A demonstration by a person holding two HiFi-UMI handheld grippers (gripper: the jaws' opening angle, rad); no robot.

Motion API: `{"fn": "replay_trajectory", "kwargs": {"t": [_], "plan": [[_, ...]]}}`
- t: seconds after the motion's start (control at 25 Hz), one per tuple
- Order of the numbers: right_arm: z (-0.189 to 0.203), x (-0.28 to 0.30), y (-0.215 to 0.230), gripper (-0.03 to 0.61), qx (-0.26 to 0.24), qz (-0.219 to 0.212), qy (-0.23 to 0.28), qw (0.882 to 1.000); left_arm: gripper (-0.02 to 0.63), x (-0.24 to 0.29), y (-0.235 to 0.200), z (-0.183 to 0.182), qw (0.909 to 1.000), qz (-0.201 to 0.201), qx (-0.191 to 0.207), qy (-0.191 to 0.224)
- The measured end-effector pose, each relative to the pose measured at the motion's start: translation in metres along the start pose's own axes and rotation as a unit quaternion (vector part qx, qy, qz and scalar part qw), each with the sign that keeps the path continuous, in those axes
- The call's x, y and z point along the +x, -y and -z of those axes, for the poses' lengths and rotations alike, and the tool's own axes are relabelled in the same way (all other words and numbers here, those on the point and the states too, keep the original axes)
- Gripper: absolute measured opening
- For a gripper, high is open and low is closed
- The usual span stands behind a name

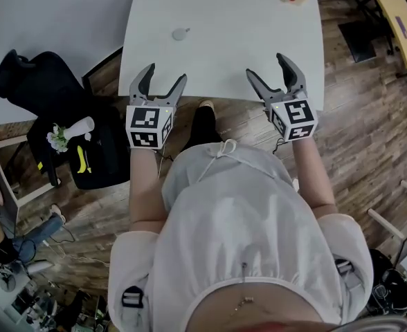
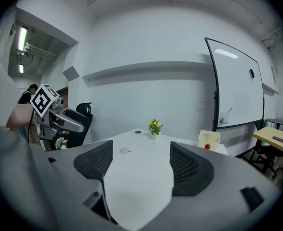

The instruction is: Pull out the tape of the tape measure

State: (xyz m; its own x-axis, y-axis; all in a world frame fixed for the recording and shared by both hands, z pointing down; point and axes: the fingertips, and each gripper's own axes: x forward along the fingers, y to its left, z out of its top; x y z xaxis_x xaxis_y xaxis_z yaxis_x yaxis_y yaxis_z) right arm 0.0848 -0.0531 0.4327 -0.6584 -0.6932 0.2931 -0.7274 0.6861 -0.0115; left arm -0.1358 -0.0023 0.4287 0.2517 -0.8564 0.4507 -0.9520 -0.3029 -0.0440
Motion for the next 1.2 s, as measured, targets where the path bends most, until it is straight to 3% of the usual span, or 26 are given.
{"fn": "replay_trajectory", "kwargs": {"t": [0.28,0.52,0.84,1.2], "plan": [[0.005,0.064,0.020,0.367,0.012,0.019,-0.031,0.999,0.339,0.079,-0.038,0.012,0.9965,0.056,0.020,-0.060],[0.018,0.114,0.033,0.367,0.037,0.043,-0.058,0.997,0.339,0.142,-0.062,0.041,0.9847,0.112,0.044,-0.126],[0.050,0.150,0.046,0.367,0.064,0.070,-0.102,0.990,0.339,0.214,-0.079,0.080,0.9580,0.171,0.084,-0.215],[0.063,0.159,0.052,0.367,0.081,0.097,-0.130,0.983,0.337,0.248,-0.085,0.110,0.9260,0.222,0.127,-0.278]]}}
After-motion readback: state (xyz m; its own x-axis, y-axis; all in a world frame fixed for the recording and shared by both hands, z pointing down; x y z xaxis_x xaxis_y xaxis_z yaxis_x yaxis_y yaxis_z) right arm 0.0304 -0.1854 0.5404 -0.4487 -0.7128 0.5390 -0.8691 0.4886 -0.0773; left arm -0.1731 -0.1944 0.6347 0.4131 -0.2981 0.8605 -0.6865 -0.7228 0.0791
